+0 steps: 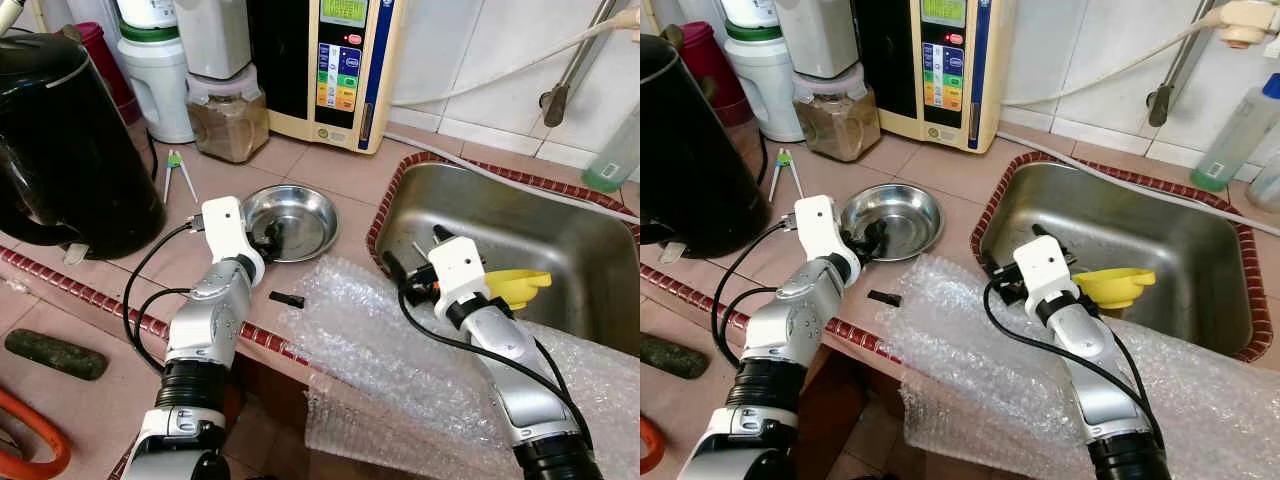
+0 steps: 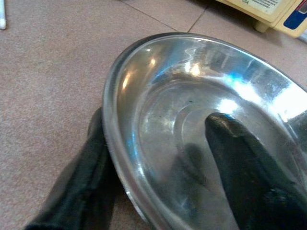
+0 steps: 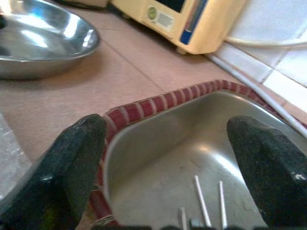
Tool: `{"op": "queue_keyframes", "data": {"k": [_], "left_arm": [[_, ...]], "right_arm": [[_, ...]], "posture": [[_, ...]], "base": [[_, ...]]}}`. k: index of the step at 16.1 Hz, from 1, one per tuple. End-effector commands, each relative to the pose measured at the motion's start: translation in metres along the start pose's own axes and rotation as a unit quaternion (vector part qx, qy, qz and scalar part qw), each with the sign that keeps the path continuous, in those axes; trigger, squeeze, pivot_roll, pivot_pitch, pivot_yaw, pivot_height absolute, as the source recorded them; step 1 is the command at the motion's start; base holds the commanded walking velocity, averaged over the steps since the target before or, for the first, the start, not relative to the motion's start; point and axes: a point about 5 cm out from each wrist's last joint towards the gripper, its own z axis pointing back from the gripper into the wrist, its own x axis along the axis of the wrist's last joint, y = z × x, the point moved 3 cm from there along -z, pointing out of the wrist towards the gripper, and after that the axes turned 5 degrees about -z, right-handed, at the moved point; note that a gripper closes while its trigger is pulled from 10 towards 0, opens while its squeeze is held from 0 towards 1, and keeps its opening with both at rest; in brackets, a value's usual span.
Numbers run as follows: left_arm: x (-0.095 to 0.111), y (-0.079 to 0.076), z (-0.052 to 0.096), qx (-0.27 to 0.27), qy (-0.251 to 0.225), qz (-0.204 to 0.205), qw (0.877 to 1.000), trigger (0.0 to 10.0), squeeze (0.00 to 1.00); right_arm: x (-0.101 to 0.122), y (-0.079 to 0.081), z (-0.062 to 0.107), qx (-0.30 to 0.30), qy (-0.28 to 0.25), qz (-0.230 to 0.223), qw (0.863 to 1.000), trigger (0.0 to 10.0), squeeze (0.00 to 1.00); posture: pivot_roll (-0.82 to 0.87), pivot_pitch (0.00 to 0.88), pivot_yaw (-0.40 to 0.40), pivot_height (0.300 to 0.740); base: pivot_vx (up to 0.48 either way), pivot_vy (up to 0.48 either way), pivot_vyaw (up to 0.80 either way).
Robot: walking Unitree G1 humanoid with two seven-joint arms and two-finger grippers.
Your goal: Kitchen organization
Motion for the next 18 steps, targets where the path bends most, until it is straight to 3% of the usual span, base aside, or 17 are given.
{"op": "queue_keyframes", "data": {"k": [1,2,4,5,6,10,18], "left_arm": [[-0.010,-0.003,0.001,-0.009,0.020,0.002,1.000,0.0,0.00],[-0.009,-0.003,0.002,-0.011,0.018,0.001,1.000,0.0,0.00],[-0.008,-0.004,0.003,-0.015,0.016,0.005,1.000,0.0,0.00],[-0.008,-0.005,0.003,-0.017,0.015,0.006,1.000,0.0,0.00],[-0.009,-0.006,0.004,-0.020,0.014,0.006,1.000,0.0,0.00],[-0.009,-0.008,0.004,-0.027,0.015,0.009,0.999,0.0,0.00],[-0.009,-0.005,0.005,-0.020,0.010,0.002,1.000,0.0,0.00]], "right_arm": [[0.001,0.011,0.002,0.037,0.001,-0.003,0.999,10.0,0.68],[0.000,0.014,0.003,0.045,0.001,0.000,0.999,10.0,0.45],[0.003,0.012,0.003,0.040,-0.006,-0.001,0.999,10.0,0.38],[0.011,0.011,0.002,0.040,-0.026,-0.012,0.999,10.0,0.24],[0.017,0.013,0.002,0.052,-0.037,-0.021,0.998,10.0,0.00],[0.021,0.026,0.008,0.110,-0.041,-0.032,0.993,10.0,0.00],[0.015,0.032,0.012,0.137,-0.017,-0.032,0.990,10.0,0.00]], "posture": [[0.04,0.109,-0.003,0.740],[0.04,0.109,-0.003,0.740],[0.04,0.107,-0.004,0.740],[0.04,0.104,-0.002,0.740],[0.04,0.104,-0.002,0.740],[0.04,0.104,-0.002,0.740],[0.03,0.084,0.011,0.740]], "base": [[0.000,0.000,0.00],[0.000,0.000,0.00],[0.000,0.000,0.00],[0.000,0.000,0.00],[0.000,0.000,0.00],[0.000,0.000,0.00],[0.000,0.000,0.00]]}}
